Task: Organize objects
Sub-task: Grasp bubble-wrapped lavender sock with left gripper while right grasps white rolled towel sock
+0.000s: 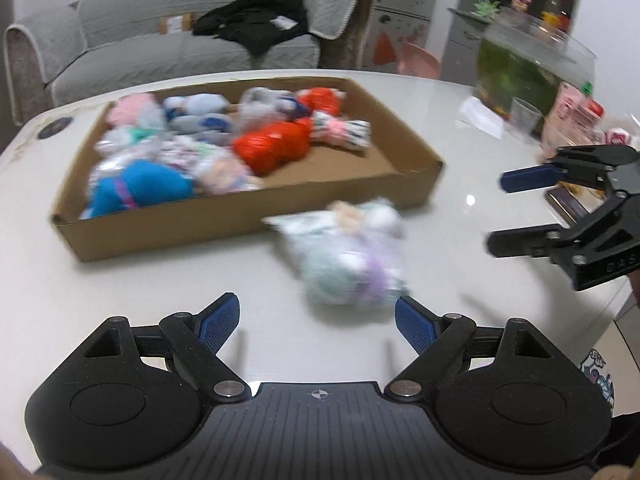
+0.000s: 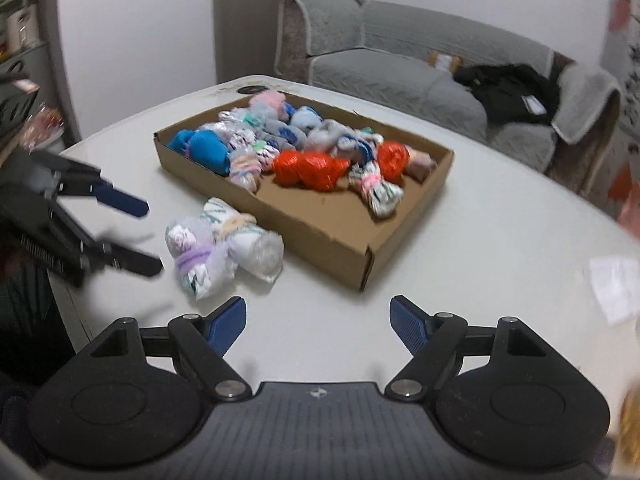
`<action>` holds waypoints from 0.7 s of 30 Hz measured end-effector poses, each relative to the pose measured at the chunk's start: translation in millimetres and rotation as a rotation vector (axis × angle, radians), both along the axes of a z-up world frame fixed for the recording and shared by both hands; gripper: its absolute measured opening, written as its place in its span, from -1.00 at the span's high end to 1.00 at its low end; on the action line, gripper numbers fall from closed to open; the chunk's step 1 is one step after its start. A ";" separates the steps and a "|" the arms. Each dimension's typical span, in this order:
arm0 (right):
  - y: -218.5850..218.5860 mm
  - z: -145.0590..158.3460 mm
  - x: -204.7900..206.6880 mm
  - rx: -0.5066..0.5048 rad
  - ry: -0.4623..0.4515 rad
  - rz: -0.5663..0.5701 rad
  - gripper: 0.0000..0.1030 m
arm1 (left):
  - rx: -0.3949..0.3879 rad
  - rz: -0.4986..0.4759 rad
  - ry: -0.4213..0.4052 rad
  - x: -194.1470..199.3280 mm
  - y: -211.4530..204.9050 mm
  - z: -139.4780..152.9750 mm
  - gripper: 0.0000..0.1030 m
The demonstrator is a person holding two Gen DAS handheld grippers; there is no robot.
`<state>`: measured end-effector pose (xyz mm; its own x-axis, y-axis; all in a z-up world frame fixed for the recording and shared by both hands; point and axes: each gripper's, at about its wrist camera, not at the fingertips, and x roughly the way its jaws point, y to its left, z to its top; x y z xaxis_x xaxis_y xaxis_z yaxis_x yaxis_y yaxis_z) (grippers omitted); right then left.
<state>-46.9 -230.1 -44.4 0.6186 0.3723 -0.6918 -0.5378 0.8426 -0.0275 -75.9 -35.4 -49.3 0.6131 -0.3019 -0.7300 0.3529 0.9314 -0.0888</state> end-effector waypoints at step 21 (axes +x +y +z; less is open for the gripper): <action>-0.4 -13.6 2.2 0.135 0.038 -0.142 -0.49 | 0.038 0.052 -0.058 14.6 -15.0 -18.7 -0.35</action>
<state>-44.7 -230.6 -58.1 0.6464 0.3739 -0.6651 -0.4114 0.9049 0.1088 -61.2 -50.4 -67.9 0.6689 -0.2419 -0.7029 0.3080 0.9508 -0.0341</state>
